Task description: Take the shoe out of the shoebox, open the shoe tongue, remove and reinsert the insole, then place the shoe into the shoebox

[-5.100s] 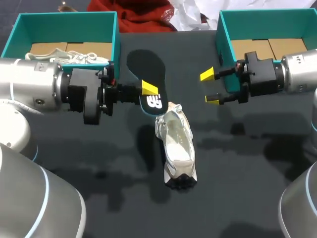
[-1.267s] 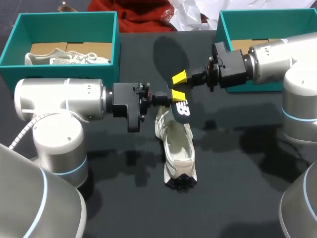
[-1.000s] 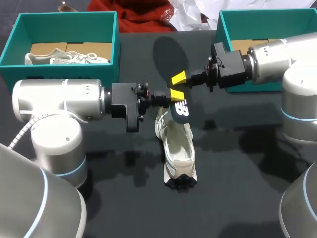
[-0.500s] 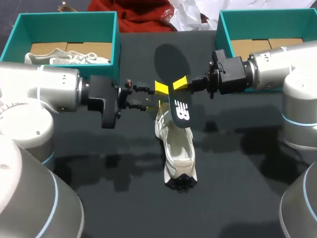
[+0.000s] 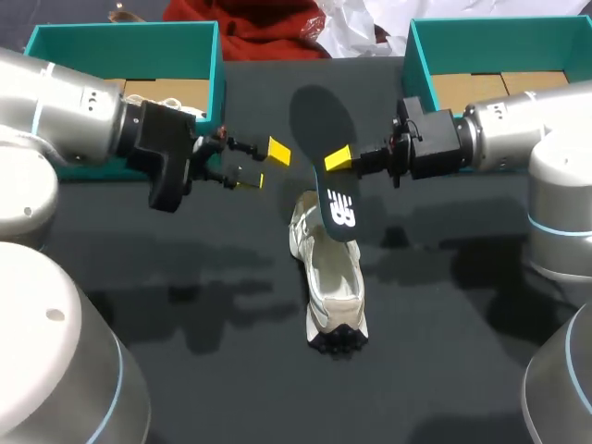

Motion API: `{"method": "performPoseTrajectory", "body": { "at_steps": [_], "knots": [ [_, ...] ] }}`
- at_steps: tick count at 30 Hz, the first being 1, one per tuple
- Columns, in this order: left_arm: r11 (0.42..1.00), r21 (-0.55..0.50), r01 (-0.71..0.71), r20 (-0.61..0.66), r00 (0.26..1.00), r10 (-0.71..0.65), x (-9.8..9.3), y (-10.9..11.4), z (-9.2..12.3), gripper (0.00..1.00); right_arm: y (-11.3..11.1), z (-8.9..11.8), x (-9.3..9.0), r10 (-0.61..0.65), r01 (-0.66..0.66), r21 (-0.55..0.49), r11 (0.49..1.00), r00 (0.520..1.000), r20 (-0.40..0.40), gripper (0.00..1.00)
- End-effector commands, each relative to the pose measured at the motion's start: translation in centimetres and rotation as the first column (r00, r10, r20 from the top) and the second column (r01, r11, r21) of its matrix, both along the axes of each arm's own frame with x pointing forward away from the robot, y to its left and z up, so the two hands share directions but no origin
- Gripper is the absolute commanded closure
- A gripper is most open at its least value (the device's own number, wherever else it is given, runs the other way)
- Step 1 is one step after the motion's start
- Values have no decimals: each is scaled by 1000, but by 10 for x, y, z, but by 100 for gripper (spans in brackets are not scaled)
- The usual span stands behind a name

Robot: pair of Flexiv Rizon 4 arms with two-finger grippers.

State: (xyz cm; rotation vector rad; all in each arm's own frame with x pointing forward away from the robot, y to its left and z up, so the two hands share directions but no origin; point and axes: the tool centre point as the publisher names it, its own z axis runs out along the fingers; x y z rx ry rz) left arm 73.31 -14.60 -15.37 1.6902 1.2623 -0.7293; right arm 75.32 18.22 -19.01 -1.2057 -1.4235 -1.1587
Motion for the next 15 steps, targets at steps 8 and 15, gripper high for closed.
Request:
{"method": "performPoseTrajectory", "body": {
  "at_steps": [8, 15],
  "knots": [
    [826, 550, -118, -131, 965, 225, 56, 12, 37, 0, 3, -22, -16, -55, 57, 29, 998, 997, -48, 100],
    [826, 550, -118, -131, 965, 225, 56, 12, 37, 0, 2, -23, -17, -71, 73, 34, 997, 996, -49, 100]
  ]
}}
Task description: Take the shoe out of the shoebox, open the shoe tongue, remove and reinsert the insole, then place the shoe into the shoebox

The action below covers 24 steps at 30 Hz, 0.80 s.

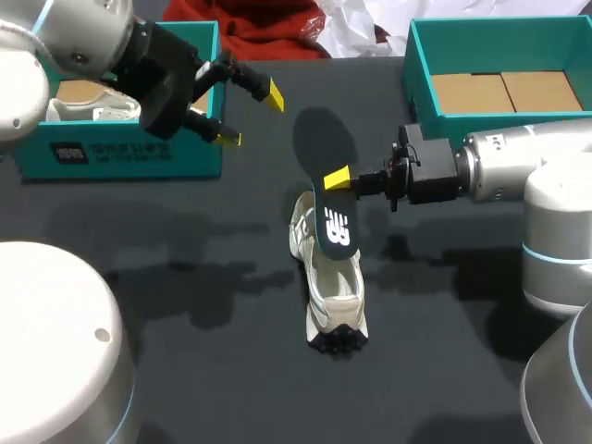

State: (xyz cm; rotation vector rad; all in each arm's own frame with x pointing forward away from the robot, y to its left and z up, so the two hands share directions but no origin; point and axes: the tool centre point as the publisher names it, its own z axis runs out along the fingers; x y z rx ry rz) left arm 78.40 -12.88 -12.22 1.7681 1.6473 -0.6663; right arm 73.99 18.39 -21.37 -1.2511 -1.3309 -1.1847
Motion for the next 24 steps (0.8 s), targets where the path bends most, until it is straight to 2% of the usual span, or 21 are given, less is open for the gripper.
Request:
{"method": "performPoseTrajectory", "body": {
  "at_steps": [1, 4, 6, 12, 18, 24],
  "knots": [
    [956, 292, -25, -22, 999, 33, 5, -6, 5, 0, 0, 1, -4, -11, 11, -2, 1000, 1000, 1, 100],
    [956, 292, -25, -22, 999, 33, 5, -6, 5, 0, 0, 1, -4, -11, 11, -2, 1000, 1000, 1, 100],
    [958, 286, -25, -55, 998, 43, 12, -9, 15, 0, 0, 1, -4, -11, 11, -2, 1000, 1000, 1, 100],
    [911, 412, -30, -115, 990, 85, 26, -26, 34, 0, 0, 1, -4, -11, 11, -2, 1000, 1000, 1, 100],
    [816, 577, -30, -145, 980, 138, 32, -42, 46, 0, 0, 1, -4, -11, 11, -2, 1000, 1000, 1, 100],
    [691, 723, -5, -144, 977, 157, 35, -60, 44, 0, 0, 1, -4, -11, 11, -2, 1000, 1000, 1, 100]
  ]
}}
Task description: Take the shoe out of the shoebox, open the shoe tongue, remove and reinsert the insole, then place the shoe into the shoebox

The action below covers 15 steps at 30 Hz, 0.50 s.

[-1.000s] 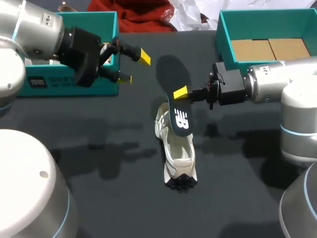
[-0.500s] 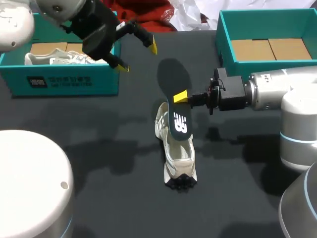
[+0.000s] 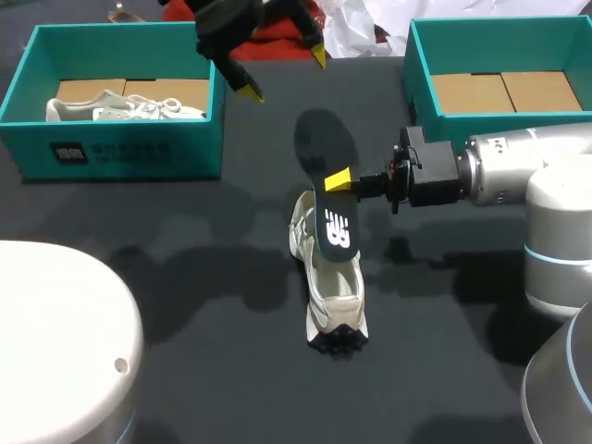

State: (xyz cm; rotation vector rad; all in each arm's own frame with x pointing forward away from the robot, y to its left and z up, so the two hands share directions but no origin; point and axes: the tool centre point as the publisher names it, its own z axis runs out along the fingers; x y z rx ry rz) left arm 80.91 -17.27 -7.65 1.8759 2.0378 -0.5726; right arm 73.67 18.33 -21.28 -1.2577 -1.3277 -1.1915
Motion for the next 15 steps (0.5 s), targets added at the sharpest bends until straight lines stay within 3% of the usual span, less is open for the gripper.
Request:
{"method": "performPoseTrajectory", "body": {
  "at_steps": [1, 15],
  "knots": [
    [874, 483, 56, -58, 998, -32, 10, -19, -2, 0, 1, 0, -1, -2, 2, -2, 1000, 1000, 0, 100],
    [788, 612, 63, -65, 997, -29, 18, -37, -8, 0, 1, 0, -1, -2, 2, -2, 1000, 1000, 0, 100]
  ]
}}
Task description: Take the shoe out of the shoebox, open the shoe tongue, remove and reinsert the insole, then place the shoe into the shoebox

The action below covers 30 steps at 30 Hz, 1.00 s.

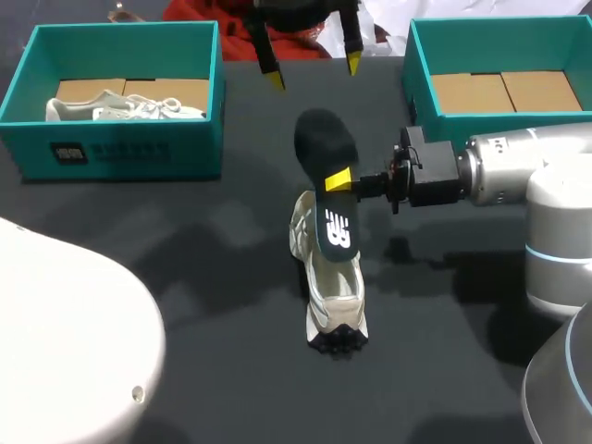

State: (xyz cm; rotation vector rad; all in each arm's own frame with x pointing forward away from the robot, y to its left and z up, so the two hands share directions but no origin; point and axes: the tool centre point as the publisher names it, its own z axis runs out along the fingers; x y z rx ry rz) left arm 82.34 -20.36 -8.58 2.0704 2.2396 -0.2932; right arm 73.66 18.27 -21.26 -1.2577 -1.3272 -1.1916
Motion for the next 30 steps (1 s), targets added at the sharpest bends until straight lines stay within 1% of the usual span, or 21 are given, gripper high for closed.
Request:
{"method": "performPoseTrajectory", "body": {
  "at_steps": [1, 11, 17, 21, 24, 30],
  "knots": [
    [939, 341, 37, -31, 999, -28, 4, -7, 1, 0, 2, 0, -1, -2, 2, -2, 1000, 1000, 0, 100],
    [934, 352, 55, -35, 998, -46, 3, -14, -6, 0, 2, 0, -1, -2, 2, -2, 1000, 1000, 0, 100],
    [949, 312, 53, -34, 998, -45, 2, -10, -8, 0, 2, 0, -1, -2, 2, -2, 1000, 1000, 0, 100],
    [968, 248, 44, -18, 999, -41, 1, -3, -7, 0, 2, 0, -1, -2, 2, -2, 1000, 1000, 0, 100],
    [982, 181, 48, -14, 999, -46, 0, 3, -7, 0, 2, 0, -1, -2, 2, -2, 1000, 1000, 0, 100],
    [999, 7, 45, -2, 999, -45, -8, 19, -8, 0, 2, 0, -1, -2, 2, -2, 1000, 1000, 0, 100]
  ]
}}
